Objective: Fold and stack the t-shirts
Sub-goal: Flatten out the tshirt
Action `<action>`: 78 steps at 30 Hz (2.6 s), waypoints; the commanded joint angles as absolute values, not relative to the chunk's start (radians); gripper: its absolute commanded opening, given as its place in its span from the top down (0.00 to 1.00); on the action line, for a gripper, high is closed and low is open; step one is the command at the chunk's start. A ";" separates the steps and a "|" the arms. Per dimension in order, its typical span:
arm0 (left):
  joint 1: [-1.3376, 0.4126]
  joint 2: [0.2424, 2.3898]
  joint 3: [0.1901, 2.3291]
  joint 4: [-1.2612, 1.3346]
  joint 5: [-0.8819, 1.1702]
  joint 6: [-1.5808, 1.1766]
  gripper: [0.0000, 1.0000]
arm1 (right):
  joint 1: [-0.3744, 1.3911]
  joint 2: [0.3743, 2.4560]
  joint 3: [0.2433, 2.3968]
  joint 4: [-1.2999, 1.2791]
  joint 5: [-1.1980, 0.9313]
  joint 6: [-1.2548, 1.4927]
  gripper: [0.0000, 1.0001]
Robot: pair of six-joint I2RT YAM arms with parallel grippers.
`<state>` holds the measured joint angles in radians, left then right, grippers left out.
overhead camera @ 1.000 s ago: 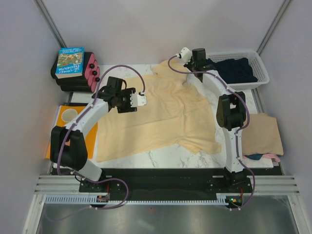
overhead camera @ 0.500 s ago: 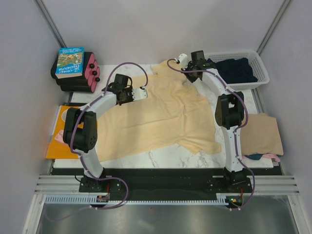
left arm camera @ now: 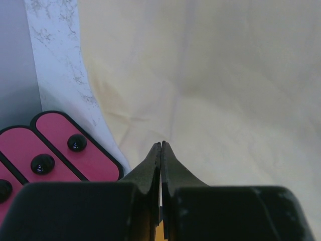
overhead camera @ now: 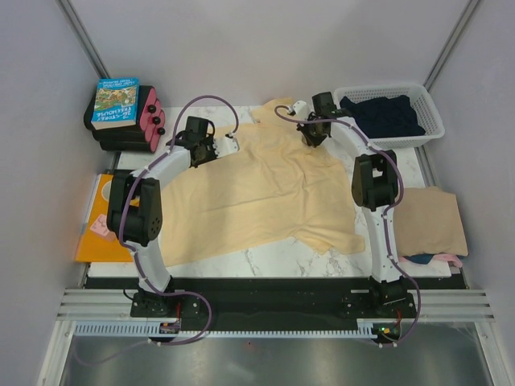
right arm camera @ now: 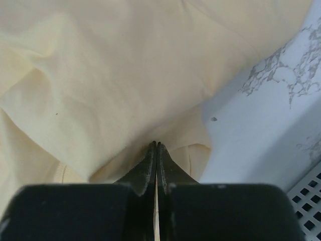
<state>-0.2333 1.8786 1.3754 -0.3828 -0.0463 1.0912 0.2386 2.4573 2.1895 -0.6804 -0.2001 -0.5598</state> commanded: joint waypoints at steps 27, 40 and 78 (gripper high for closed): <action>-0.193 1.799 1.236 -0.360 -0.134 1.155 0.98 | 0.204 2.410 2.117 -0.851 0.311 -0.692 1.00; -0.173 1.839 1.296 -0.769 0.052 1.140 0.98 | 0.206 2.344 2.126 -0.963 0.163 -0.742 1.00; -0.104 1.687 1.514 -1.026 0.500 1.063 0.30 | 0.204 2.341 2.216 -1.252 -0.031 -0.965 0.44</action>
